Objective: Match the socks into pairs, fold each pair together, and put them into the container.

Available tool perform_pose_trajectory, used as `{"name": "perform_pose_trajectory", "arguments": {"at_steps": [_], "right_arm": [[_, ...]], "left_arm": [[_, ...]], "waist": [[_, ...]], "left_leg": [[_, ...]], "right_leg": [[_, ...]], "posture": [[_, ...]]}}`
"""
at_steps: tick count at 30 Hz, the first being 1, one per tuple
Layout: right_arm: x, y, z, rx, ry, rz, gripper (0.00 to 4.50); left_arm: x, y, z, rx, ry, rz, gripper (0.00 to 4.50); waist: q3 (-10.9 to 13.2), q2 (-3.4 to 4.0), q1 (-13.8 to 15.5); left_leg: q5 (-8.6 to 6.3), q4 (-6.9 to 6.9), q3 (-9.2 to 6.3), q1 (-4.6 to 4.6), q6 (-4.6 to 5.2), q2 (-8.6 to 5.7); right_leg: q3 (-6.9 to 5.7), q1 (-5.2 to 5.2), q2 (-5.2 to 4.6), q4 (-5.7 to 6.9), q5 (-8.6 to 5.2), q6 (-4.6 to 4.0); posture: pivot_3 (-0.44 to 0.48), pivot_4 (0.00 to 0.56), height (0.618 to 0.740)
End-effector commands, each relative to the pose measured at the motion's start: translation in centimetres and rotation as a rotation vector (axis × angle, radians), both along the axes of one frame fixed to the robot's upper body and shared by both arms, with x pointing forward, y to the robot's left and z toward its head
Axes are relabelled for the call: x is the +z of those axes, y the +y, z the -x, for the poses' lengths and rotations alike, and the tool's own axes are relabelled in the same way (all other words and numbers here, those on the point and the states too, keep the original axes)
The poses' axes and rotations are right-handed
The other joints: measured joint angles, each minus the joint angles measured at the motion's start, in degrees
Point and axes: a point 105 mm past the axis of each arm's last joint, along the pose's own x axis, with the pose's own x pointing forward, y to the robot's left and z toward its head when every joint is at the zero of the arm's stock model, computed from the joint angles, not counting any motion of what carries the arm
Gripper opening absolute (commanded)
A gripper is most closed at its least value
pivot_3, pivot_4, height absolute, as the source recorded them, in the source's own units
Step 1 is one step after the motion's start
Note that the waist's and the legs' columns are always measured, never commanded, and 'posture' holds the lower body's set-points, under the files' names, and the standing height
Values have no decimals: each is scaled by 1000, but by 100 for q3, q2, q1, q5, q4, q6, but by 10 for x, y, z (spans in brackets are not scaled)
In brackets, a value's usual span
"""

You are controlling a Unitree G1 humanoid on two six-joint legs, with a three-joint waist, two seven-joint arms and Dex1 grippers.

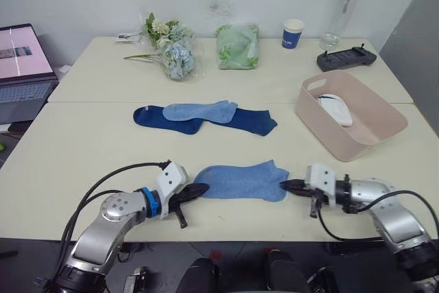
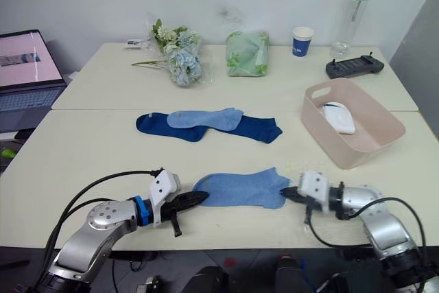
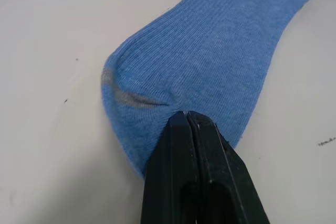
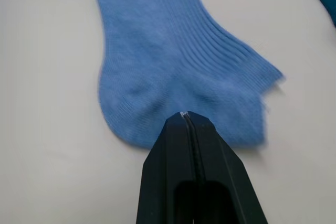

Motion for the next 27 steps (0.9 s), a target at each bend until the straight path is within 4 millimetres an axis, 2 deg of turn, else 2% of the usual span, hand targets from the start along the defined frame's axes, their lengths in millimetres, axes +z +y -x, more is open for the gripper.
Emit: {"name": "perform_pose_trajectory", "arguments": {"at_steps": [1, 5, 6, 8, 13, 16, 19, 21, 22, 27], "right_arm": [[36, -1, -2, -41, -20, -129, 25], [70, -1, -26, -214, -80, -283, 25], [73, -2, -32, -251, -103, -295, 189], [72, -5, -44, -337, -164, -281, 612], [57, -7, -51, -404, -191, -256, 2316], [52, -7, -57, -452, -198, -281, 3392], [51, -7, -58, -459, -200, -292, 4471], [51, -7, -59, -460, -205, -290, 4500], [52, -8, -59, -463, -207, -290, 4500], [55, -6, -61, -458, -213, -286, 4500]], "left_arm": [[21, 5, -4, 31, -31, 53, 0], [42, 24, -17, 210, -87, 116, 0], [46, 30, -20, 265, -106, 137, 0], [54, 49, -29, 411, -158, 180, 371], [52, 80, -34, 591, -210, 165, 1799], [40, 105, -33, 714, -219, 138, 2737], [31, 111, -28, 729, -211, 114, 3702], [30, 111, -27, 723, -211, 111, 4357], [31, 111, -28, 722, -215, 112, 4478], [38, 109, -37, 705, -236, 110, 4478]], "waist": [[3, 2, 0], [5, 2, -62], [5, 3, -66], [4, 2, -58], [4, 1, 0], [3, 1, 6], [4, 2, 0], [4, 1, 1], [4, 1, 0], [4, 1, 1]], "left_leg": [[0, -1, -1, -1, 0, 1], [0, -1, -1, -2, 1, 13], [0, -1, 0, 0, 1, 12], [0, -1, -2, 0, -1, 10], [1, -1, 1, -8, -4, 3], [1, -1, 2, -7, -3, 2], [1, -1, 3, -4, -3, 0], [1, -2, 2, -5, -3, 1], [1, -1, 1, -5, -3, 1], [1, -1, 2, -5, -3, 0]], "right_leg": [[-1, -1, 1, 0, 0, 0], [3, -6, 3, 4, 0, -1], [4, -6, 3, 5, 1, -1], [2, -4, 2, 5, 0, -1], [3, -12, -3, -1, 0, 0], [7, -10, -5, -1, 0, 0], [5, -10, -2, 2, 0, 0], [4, -10, -2, 1, 0, 0], [4, -10, -2, 0, 0, 0], [3, -8, -2, 1, 0, 0]], "posture": [[0, 150, 740], [0, 150, 740], [0, 150, 740], [0, 150, 740], [0, 150, 740], [0, 150, 740], [0, 150, 740], [0, 150, 740], [0, 150, 740], [0, 150, 740]]}}
